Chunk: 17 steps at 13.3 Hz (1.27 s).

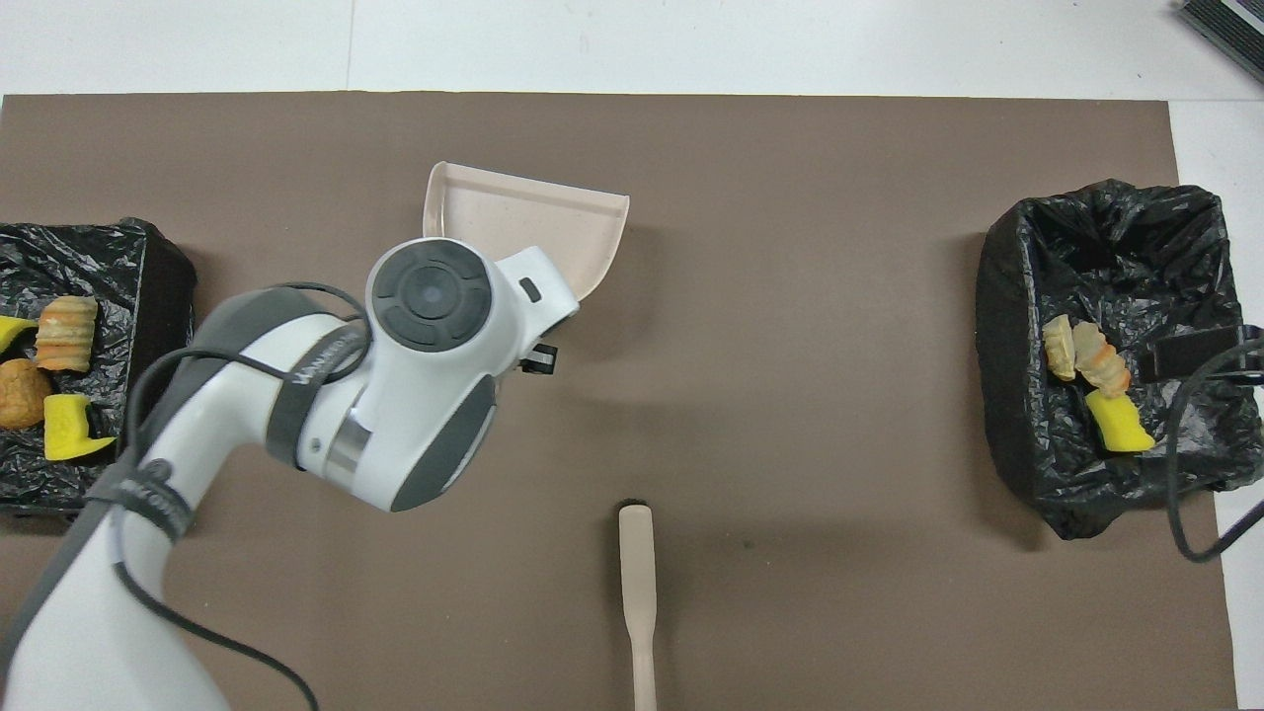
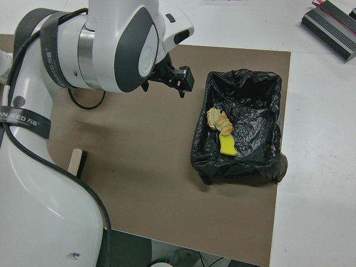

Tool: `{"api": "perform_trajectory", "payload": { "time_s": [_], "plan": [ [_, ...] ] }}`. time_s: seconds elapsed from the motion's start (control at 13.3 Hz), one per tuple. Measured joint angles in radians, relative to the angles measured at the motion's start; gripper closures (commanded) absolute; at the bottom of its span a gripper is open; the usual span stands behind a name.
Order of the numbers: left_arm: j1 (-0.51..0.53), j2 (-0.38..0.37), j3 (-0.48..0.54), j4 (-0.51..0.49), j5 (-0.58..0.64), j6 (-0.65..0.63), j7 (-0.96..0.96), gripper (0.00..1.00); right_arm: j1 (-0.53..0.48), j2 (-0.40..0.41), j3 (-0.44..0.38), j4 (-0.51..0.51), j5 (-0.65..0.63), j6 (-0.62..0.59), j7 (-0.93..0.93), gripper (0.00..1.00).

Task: Sweep and dump trash in bin
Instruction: 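Bring the empty dustpan back to the table center with the left gripper, then lower the dustpan onto the table and open the left gripper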

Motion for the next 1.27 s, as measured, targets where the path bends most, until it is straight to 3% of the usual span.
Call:
{"api": "perform_trajectory", "payload": {
  "time_s": [0.6, 0.97, 1.12, 1.2, 1.27],
  "plan": [
    [-0.117, 0.242, 0.002, 0.266, -0.024, 0.0, -0.295, 1.0, 0.006, 0.0, 0.005, -0.001, -0.018, 0.002, -0.017, 0.0],
    [-0.119, 0.29, 0.006, 0.295, -0.075, -0.006, -0.298, 1.0, 0.008, 0.0, 0.005, -0.001, -0.018, 0.002, -0.017, 0.0],
    [-0.119, 0.291, 0.006, 0.294, -0.111, -0.02, -0.298, 0.89, 0.008, 0.0, 0.005, -0.001, -0.018, 0.002, -0.017, 0.0],
    [-0.119, 0.293, 0.005, 0.292, -0.12, -0.024, -0.298, 0.69, 0.008, 0.0, 0.005, -0.001, -0.018, 0.002, -0.017, 0.0],
    [-0.12, 0.295, 0.005, 0.291, -0.122, -0.024, -0.298, 0.58, 0.008, 0.0, 0.005, -0.001, -0.018, 0.002, -0.017, 0.0]
  ]
}}
